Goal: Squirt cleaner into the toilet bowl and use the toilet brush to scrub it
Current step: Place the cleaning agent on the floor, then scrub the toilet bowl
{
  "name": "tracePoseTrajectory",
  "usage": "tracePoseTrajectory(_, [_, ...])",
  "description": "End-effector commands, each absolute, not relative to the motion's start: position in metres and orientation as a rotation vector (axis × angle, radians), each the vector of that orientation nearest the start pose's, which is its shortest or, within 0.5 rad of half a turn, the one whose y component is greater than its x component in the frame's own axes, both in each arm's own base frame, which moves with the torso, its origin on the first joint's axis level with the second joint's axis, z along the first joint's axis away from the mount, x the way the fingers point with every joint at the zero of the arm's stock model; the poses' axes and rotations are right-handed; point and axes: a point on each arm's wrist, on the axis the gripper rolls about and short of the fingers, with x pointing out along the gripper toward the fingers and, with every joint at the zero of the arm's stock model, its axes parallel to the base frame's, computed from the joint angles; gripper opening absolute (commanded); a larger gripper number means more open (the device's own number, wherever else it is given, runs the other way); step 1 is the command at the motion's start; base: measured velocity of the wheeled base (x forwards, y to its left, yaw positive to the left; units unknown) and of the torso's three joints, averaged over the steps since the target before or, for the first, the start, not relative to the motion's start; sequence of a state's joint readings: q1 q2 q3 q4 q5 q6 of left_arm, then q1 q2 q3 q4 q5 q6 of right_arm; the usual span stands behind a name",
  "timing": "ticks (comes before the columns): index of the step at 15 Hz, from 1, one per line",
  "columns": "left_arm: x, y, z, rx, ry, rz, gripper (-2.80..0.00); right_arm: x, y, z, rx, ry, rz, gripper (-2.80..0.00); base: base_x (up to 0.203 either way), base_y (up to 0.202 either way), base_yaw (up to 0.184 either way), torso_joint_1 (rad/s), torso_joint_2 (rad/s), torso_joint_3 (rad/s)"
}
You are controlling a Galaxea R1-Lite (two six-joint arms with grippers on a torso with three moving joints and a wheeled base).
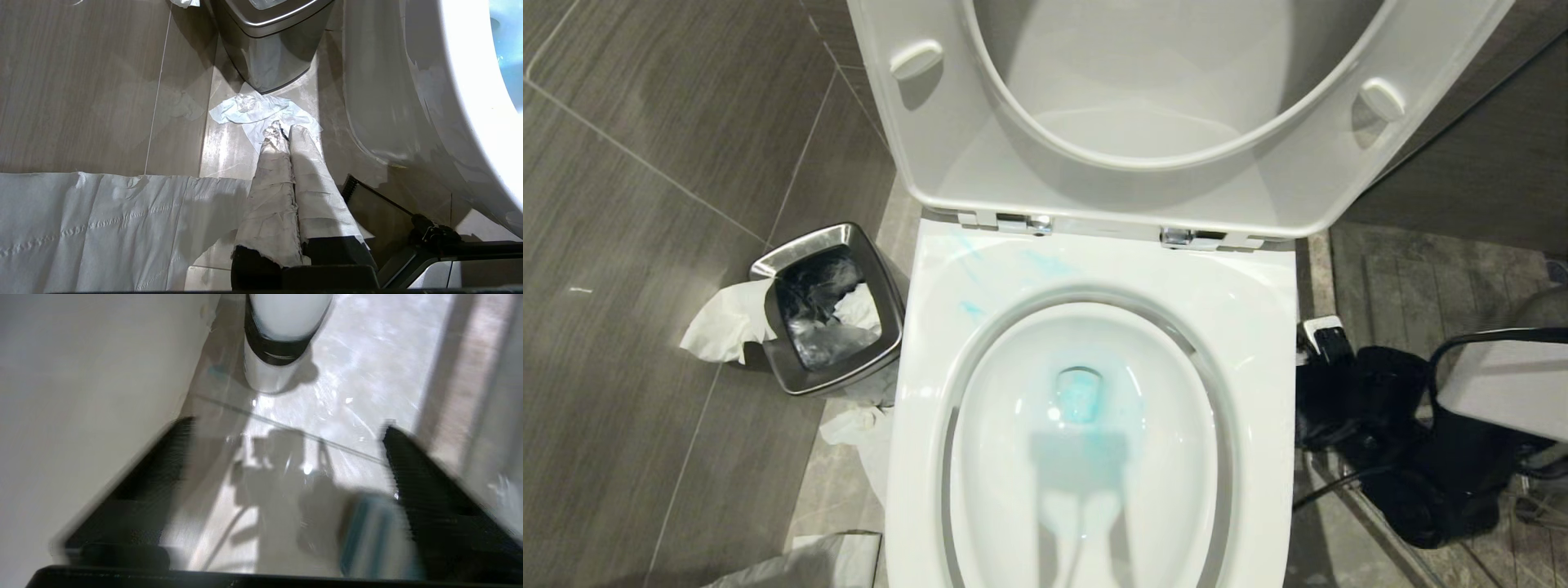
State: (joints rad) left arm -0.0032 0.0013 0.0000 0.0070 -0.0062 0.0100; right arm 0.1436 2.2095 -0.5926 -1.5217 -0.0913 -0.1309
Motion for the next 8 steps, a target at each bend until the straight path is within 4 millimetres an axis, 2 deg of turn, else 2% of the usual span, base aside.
tracePoseTrajectory(1, [-0.023, 0.0, 0.074, 0.011, 0.009, -0.009, -2.8, 0.3, 0.041, 0.095, -0.129, 0.035, 0.054, -2.8, 0.0, 0.0, 0.0, 0.0, 0.0, 0.0])
tracePoseTrajectory(8, [-0.023, 0.0, 0.074, -0.002, 0.009, -0.006, -2.8, 0.219, 0.028, 0.12, -0.136, 0.031, -0.005, -2.8, 0.0, 0.0, 0.0, 0.0, 0.0, 0.0])
